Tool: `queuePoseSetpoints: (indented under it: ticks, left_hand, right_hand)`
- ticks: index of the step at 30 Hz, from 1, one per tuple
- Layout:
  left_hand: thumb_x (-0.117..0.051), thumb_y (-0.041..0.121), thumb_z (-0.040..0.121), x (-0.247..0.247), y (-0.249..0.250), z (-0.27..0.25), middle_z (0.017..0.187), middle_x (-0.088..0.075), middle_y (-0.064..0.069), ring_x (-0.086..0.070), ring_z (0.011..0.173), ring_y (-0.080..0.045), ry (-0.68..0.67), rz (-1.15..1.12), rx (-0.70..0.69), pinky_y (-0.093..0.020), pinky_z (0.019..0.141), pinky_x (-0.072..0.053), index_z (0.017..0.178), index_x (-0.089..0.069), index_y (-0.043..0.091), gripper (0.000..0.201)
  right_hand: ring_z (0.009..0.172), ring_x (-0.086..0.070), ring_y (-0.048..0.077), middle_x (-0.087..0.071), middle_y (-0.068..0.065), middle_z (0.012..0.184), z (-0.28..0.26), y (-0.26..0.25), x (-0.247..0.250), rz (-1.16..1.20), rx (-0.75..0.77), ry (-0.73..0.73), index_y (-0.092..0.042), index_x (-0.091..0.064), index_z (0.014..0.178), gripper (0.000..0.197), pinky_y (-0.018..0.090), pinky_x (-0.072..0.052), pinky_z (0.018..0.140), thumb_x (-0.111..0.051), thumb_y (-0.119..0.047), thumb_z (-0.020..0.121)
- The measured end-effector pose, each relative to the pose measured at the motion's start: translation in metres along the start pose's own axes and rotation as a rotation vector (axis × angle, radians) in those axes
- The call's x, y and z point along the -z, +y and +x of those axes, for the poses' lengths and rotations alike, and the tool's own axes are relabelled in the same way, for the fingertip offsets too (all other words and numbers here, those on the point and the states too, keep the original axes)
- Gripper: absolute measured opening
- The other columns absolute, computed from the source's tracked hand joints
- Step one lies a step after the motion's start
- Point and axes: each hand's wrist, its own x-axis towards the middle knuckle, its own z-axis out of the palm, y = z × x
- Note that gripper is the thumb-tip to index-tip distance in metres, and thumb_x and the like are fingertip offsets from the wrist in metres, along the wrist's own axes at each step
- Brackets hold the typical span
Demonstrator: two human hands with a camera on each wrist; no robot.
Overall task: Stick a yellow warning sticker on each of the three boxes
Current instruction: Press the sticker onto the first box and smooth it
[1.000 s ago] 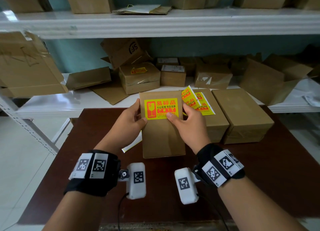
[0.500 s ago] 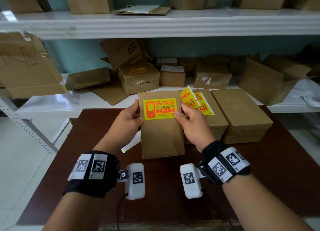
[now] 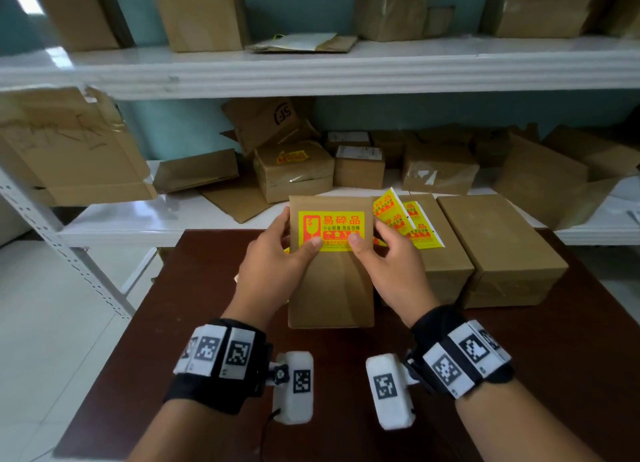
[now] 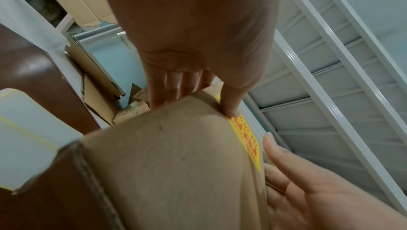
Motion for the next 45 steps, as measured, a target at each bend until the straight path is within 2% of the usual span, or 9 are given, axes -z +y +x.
queuePoseSetpoints:
  ticks: [4, 10, 18, 21, 25, 32, 35, 38, 45]
  left_hand:
    - [-0.059, 0.074, 0.072, -0.004, -0.003, 0.000, 0.122, -0.069, 0.015, -0.063, 0.115, -0.008, 0.001, 0.011, -0.003, -0.047, 0.096, -0.054, 0.146, -0.044, 0.040, 0.082]
    - [-0.069, 0.067, 0.073, -0.010, 0.005, -0.003, 0.118, -0.070, 0.014, -0.063, 0.112, -0.005, 0.015, -0.002, 0.037, -0.041, 0.096, -0.055, 0.138, -0.054, 0.028, 0.077]
    - [-0.081, 0.057, 0.072, -0.012, 0.009, -0.005, 0.115, -0.071, 0.009, -0.065, 0.106, -0.006, 0.097, -0.001, 0.077, -0.038, 0.093, -0.057, 0.134, -0.054, 0.021, 0.076]
    - [-0.078, 0.049, 0.080, -0.014, 0.007, -0.005, 0.115, -0.071, 0.009, -0.065, 0.110, -0.007, 0.095, -0.032, 0.081, -0.040, 0.096, -0.055, 0.132, -0.057, 0.020, 0.063]
    - [-0.073, 0.041, 0.087, -0.014, 0.004, -0.002, 0.111, -0.073, 0.008, -0.068, 0.107, -0.009, 0.090, -0.069, 0.082, -0.043, 0.095, -0.055, 0.128, -0.060, 0.021, 0.048]
    - [-0.065, 0.042, 0.093, -0.012, 0.002, 0.002, 0.114, -0.073, 0.006, -0.068, 0.106, -0.009, 0.070, -0.093, 0.100, -0.041, 0.095, -0.056, 0.131, -0.059, 0.020, 0.044]
    - [-0.060, 0.057, 0.088, -0.012, 0.003, 0.002, 0.110, -0.072, 0.009, -0.068, 0.103, -0.009, 0.079, -0.059, 0.125, -0.042, 0.095, -0.055, 0.129, -0.060, 0.023, 0.053]
    - [-0.057, 0.076, 0.077, -0.013, 0.009, -0.003, 0.109, -0.069, 0.007, -0.066, 0.105, -0.017, 0.089, 0.027, 0.144, -0.045, 0.094, -0.054, 0.127, -0.056, 0.021, 0.074]
    - [-0.064, 0.061, 0.086, -0.011, 0.016, -0.007, 0.085, -0.054, 0.013, -0.064, 0.100, -0.027, 0.102, 0.183, 0.124, -0.038, 0.081, -0.050, 0.118, -0.052, 0.016, 0.056]
  right_hand:
    - [0.108, -0.065, 0.003, -0.071, -0.017, 0.114, 0.001, 0.005, -0.004, 0.002, -0.048, 0.041, -0.032, -0.064, 0.125, 0.049, 0.042, -0.055, 0.096, -0.069, -0.057, 0.084]
    - [0.101, -0.068, 0.006, -0.073, -0.013, 0.107, 0.000, 0.007, -0.005, -0.040, -0.034, 0.144, -0.034, -0.069, 0.118, 0.065, 0.041, -0.057, 0.091, -0.070, -0.070, 0.064]
    - [0.101, -0.066, 0.006, -0.073, -0.011, 0.105, -0.003, 0.005, -0.005, -0.066, 0.017, 0.135, -0.027, -0.071, 0.120, 0.062, 0.040, -0.055, 0.091, -0.063, -0.068, 0.074]
    - [0.103, -0.065, 0.009, -0.072, -0.007, 0.107, -0.003, 0.006, -0.005, -0.057, 0.026, 0.136, -0.026, -0.072, 0.113, 0.044, 0.042, -0.054, 0.093, -0.065, -0.056, 0.082]
    - [0.106, -0.064, 0.007, -0.071, -0.008, 0.111, -0.001, 0.007, -0.004, -0.078, 0.037, 0.113, -0.029, -0.070, 0.121, 0.029, 0.038, -0.053, 0.096, -0.067, -0.037, 0.094]
    - [0.109, -0.062, 0.010, -0.069, -0.006, 0.116, 0.003, 0.007, -0.001, -0.131, 0.018, 0.087, -0.027, -0.064, 0.133, 0.037, 0.040, -0.052, 0.099, -0.061, -0.037, 0.098]
    - [0.108, -0.062, 0.009, -0.068, -0.007, 0.116, 0.002, 0.002, -0.001, -0.133, -0.014, 0.082, -0.028, -0.065, 0.130, 0.036, 0.040, -0.053, 0.098, -0.062, -0.040, 0.096]
    - [0.111, -0.060, 0.006, -0.067, -0.011, 0.119, -0.005, 0.002, -0.007, -0.160, 0.000, 0.105, -0.030, -0.064, 0.129, 0.051, 0.037, -0.053, 0.097, -0.060, -0.059, 0.087]
    - [0.116, -0.059, 0.009, -0.062, -0.010, 0.126, -0.016, 0.002, -0.024, -0.125, -0.064, 0.160, -0.024, -0.056, 0.135, 0.076, 0.041, -0.053, 0.098, -0.059, -0.070, 0.074]
